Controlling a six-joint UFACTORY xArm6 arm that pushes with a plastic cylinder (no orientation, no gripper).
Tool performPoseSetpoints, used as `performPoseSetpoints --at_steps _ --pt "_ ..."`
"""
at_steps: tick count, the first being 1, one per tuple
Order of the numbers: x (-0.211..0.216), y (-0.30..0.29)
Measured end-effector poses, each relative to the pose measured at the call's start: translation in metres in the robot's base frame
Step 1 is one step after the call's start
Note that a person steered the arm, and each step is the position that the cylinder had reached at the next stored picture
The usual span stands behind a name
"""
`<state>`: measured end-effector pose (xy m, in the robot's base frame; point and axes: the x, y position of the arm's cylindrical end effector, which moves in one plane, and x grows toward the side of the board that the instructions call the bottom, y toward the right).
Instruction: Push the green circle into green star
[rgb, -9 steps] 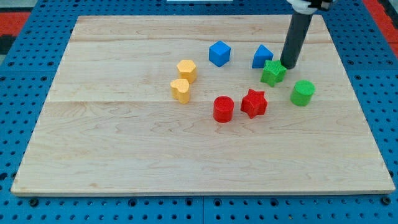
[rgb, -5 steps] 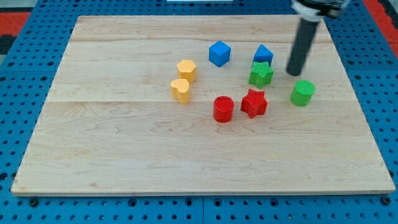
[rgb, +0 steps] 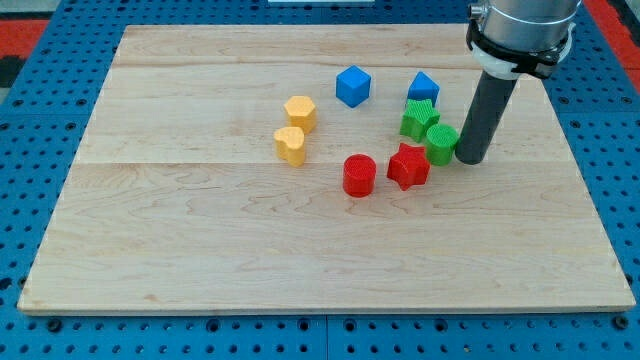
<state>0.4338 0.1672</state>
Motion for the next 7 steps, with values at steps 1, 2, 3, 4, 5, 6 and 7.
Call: performPoseSetpoints --at_steps 1,2,3,4,5,6,7 --pt "-0.018 -0.009" --pt "-0.022 -0.012" --pt "-0.022 -0.011" --pt "-0.029 0.018" --pt "-0.035 0.018" --pt "-0.035 0.018" --pt "-0.046 0.026"
